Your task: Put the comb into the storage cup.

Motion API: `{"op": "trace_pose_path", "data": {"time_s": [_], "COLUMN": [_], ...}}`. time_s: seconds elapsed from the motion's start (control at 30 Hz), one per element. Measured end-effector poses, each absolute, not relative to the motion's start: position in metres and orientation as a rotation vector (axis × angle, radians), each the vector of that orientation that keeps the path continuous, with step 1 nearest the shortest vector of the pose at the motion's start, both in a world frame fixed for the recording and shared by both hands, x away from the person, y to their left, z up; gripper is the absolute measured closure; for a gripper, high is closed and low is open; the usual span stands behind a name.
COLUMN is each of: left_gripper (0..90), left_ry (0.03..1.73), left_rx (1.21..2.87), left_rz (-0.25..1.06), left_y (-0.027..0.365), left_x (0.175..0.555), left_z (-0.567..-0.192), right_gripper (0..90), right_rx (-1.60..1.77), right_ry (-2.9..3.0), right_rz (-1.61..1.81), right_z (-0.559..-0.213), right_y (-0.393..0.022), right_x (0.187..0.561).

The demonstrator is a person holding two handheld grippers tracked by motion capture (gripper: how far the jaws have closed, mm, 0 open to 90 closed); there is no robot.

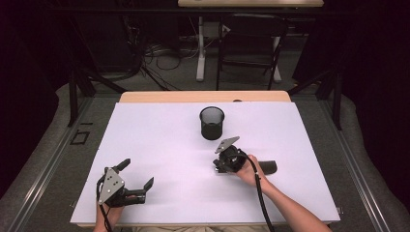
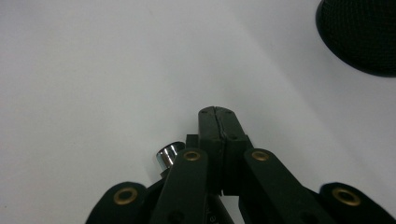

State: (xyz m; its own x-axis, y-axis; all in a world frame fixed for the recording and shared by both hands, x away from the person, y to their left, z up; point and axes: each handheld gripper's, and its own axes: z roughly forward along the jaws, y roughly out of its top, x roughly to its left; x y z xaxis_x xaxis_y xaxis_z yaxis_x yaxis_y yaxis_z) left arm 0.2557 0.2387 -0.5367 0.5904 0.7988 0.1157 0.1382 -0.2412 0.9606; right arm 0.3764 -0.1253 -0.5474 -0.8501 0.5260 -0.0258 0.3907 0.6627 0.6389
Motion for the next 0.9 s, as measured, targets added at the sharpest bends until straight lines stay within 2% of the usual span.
{"op": "trace_pose_path", "data": {"time_s": [0.9], "left_gripper": [0.7], "left_ry": [0.776], "left_rx": [1.734], "left_rz": [0.752], "left_y": [0.239], "left_x": [0.256], "left_z": [-0.537], "right_gripper": [90.0], "right_rx": [0.719], "right_ry": [2.731], "right_rz": [0.930], "right_z": [-0.546], "right_y": [-0.132], "right_x": [0.362]}}
